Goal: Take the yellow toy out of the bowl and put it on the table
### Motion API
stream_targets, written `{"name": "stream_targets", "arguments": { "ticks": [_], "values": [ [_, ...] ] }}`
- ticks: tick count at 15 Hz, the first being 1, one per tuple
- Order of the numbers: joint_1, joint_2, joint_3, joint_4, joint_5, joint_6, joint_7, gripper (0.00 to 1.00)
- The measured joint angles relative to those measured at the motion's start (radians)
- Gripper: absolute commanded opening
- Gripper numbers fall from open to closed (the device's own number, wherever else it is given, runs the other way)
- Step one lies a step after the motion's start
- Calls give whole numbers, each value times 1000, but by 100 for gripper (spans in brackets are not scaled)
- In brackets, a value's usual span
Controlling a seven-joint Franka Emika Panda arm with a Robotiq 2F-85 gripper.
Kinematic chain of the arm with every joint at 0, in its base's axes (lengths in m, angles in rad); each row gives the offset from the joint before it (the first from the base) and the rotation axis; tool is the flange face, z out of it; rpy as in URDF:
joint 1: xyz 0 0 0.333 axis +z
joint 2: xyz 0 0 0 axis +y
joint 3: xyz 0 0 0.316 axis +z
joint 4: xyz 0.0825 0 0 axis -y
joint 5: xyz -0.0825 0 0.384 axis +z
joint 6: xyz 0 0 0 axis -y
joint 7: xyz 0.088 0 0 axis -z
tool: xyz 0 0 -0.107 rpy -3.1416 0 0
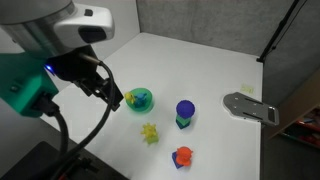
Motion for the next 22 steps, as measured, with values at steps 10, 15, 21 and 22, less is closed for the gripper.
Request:
{"name": "stream_targets", "arguments": {
  "ticks": [10,15,21,22],
  "values": [
    [77,203,53,146,27,79,6,100],
    [130,356,61,241,68,128,-1,100],
    [153,565,90,352,79,195,-16,100],
    [154,600,95,371,86,206,-24,100]
  ]
}}
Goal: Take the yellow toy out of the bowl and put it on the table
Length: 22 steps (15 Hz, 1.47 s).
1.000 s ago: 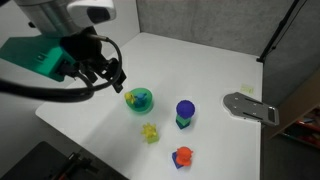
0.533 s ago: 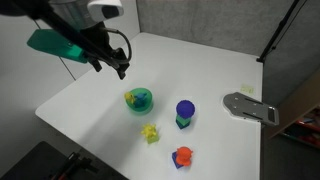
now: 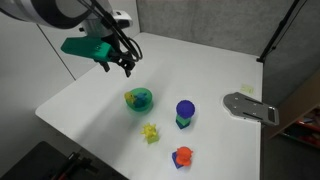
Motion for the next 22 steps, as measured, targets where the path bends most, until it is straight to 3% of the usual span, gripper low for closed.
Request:
{"name": "stream_targets", "arguments": {
  "ticks": [22],
  "values": [
    [0,687,72,454,32,13,-33,100]
  ]
}}
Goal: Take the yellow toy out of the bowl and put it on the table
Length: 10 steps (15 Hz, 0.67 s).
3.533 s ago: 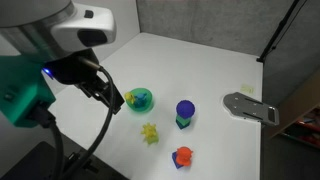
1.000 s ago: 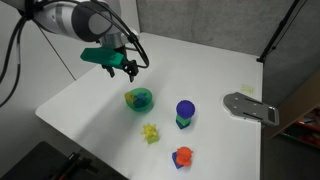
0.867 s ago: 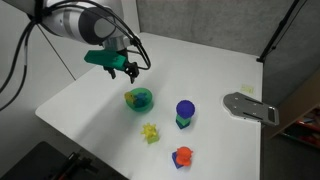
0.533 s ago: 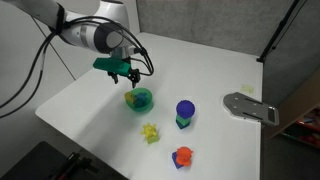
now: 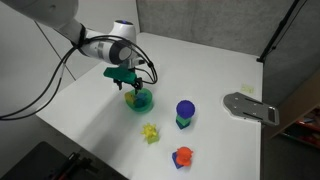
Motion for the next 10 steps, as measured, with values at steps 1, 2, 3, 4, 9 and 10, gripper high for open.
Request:
{"name": "stream_targets", "arguments": {
  "ticks": [1,2,3,4,9,10],
  "values": [
    [0,22,2,18,0,-2,0,100],
    [0,42,4,35,0,-6,0,100],
    [0,61,7,51,0,-12,0,100],
    [0,78,10,66,0,-18,0,100],
    [-2,132,17,124,0,-61,0,73],
    [-2,137,17,132,0,-70,0,67]
  ]
}}
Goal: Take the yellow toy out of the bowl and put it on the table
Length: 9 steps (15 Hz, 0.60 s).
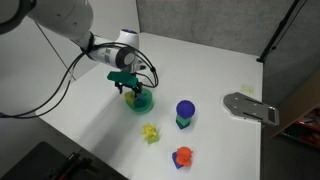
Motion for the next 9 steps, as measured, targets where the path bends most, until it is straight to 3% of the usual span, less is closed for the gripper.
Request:
{"name": "stream_targets", "arguments": {
  "ticks": [2,6,9],
  "values": [
    [-1,5,0,13,0,-18,0,47],
    [-6,6,1,30,0,-42,0,19],
    [-9,5,7,39,0,-53,0,16]
  ]
}}
